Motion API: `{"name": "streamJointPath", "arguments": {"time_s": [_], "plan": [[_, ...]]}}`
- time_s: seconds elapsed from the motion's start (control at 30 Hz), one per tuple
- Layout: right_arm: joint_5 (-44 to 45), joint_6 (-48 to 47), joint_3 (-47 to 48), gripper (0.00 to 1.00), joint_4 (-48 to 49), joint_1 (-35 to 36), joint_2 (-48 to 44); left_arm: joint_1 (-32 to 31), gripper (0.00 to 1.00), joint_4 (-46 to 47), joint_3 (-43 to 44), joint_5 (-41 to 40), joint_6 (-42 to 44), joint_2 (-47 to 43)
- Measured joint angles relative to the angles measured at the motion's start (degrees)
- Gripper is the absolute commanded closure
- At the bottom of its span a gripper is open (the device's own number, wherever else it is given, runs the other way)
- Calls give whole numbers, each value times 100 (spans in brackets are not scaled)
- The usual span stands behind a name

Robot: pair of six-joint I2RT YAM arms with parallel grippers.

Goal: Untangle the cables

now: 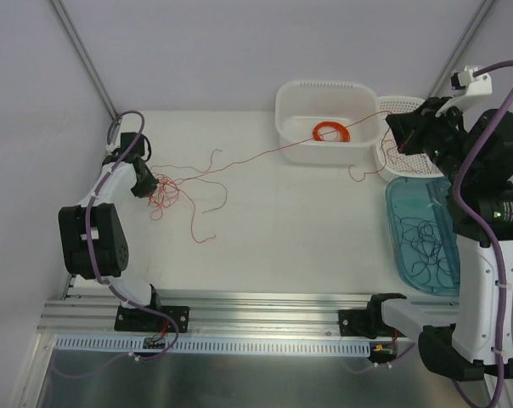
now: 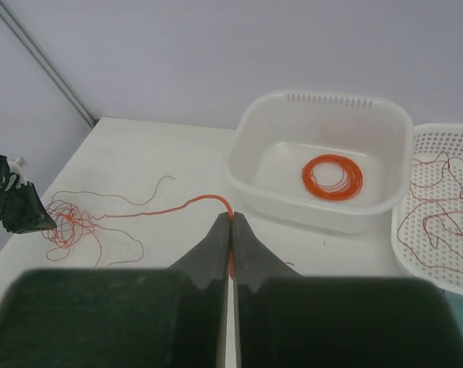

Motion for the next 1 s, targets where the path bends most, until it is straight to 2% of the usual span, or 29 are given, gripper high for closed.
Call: {"name": "streamJointPath", "arguments": {"time_s": [0.17, 0.27, 0.3, 0.33, 0.57, 1.0], "plan": [[-133, -15, 404, 99, -20, -2, -42, 369, 80, 4, 446, 28, -26, 463], [-179, -22, 546, 99, -17, -2, -81, 481, 66, 2, 621, 26, -7, 647], [-190, -31, 573, 99, -20, -2, -105, 522, 57, 0, 671, 24, 2, 708], [-195, -35, 605, 99, -26, -2, -125, 557, 55, 2, 713, 24, 13, 761], [-345, -55, 841, 99, 11, -7, -236, 828, 54, -11, 874, 81, 0, 1067], [-651, -72, 780, 99, 192, -7, -487, 1298, 58, -15, 903, 103, 0, 1078]]}}
